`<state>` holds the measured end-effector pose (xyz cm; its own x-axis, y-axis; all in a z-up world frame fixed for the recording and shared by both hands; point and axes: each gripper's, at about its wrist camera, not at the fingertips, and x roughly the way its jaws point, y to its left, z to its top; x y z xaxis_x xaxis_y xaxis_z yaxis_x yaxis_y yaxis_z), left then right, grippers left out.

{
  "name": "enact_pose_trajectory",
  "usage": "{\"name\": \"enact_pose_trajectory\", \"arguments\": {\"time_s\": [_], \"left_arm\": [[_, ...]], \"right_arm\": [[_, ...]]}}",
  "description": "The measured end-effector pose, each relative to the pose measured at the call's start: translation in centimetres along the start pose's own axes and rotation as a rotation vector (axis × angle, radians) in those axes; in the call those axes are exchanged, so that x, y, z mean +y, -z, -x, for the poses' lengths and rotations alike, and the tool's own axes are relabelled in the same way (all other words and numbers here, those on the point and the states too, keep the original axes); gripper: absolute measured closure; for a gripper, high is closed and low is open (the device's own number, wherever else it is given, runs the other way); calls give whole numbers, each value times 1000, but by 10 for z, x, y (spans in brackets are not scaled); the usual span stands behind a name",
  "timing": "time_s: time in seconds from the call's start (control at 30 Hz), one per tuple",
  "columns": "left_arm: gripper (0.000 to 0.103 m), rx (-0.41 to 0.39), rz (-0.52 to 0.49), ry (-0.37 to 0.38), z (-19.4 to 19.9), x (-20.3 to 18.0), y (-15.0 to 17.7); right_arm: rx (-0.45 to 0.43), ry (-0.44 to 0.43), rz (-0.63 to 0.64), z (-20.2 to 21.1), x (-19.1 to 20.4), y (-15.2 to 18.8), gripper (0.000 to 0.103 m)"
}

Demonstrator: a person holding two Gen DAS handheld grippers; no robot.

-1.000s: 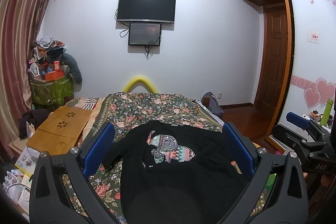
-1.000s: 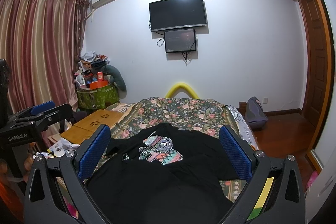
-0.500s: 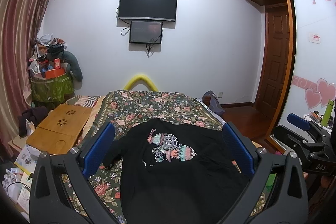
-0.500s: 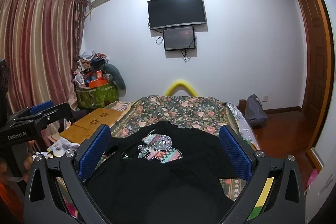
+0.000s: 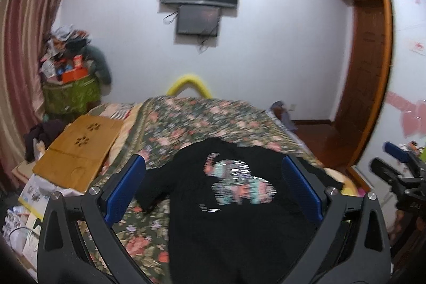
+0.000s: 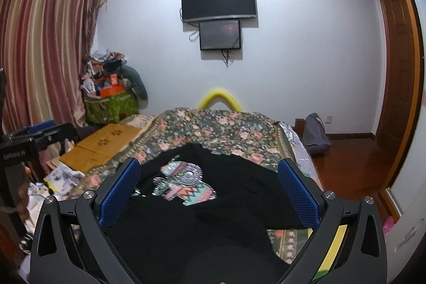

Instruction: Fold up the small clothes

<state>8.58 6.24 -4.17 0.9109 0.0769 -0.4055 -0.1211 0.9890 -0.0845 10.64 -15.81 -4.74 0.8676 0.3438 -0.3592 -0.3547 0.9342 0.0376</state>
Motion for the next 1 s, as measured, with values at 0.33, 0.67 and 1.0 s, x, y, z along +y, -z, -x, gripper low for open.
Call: {"name": "enact_pose_trajectory", "arguments": {"time_s": [0.33, 0.67, 1.0], "left_arm": [[0, 265, 100, -205, -134, 111, 14], [28, 559, 230, -296, -256, 198, 76], [72, 652, 293, -222, -314, 212, 105]], "right_arm": [[88, 32, 40, -71, -28, 1, 1], [208, 80, 49, -137, -69, 11, 1], [341, 88, -11, -179, -107, 29, 1]]}}
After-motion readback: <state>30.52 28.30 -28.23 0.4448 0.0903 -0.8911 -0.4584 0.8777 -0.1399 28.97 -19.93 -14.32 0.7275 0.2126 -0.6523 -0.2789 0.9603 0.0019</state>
